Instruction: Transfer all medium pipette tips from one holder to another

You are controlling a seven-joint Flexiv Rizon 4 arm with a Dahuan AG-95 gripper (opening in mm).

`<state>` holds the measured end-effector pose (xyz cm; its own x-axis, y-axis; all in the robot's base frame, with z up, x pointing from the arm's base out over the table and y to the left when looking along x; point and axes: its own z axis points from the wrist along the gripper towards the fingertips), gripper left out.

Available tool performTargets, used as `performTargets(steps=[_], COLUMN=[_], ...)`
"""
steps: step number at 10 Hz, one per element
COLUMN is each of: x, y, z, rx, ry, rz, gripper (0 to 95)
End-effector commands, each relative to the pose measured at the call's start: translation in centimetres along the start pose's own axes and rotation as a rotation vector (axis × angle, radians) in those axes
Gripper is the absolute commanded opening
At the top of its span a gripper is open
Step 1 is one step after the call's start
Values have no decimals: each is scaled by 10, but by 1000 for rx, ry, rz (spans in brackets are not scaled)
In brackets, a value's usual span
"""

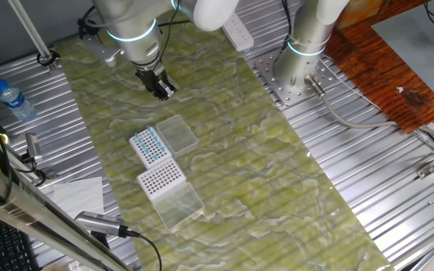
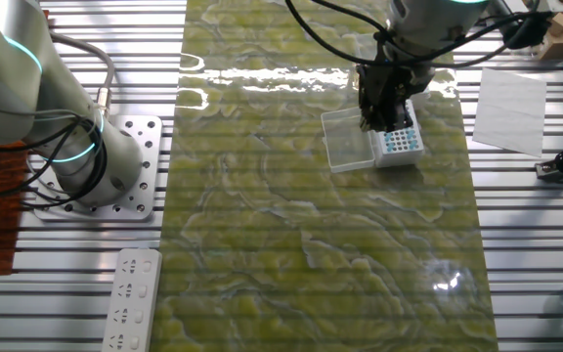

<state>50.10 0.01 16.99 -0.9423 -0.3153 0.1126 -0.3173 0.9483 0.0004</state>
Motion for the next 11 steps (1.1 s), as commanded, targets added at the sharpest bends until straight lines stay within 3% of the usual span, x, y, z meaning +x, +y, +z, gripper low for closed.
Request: performTargets(steps=[1, 2, 3, 4, 5, 6, 7, 8, 9, 11], x=[1, -14, -39, -60, -60, -79, -79, -110, -121, -131], y=[0, 8, 22, 33, 33, 43, 43, 69, 85, 101], z=[0, 1, 5, 10, 10, 15, 15, 26, 33, 46], rx=[2, 3, 5, 6, 6, 8, 8, 6, 11, 14], ry=[-3, -13, -15, -21, -21, -26, -26, -23, -21, -26], rz=[-1, 14, 20, 16, 16, 11, 11, 22, 35, 49], gripper=[0, 0, 0, 190, 190, 190, 190, 190, 190, 190])
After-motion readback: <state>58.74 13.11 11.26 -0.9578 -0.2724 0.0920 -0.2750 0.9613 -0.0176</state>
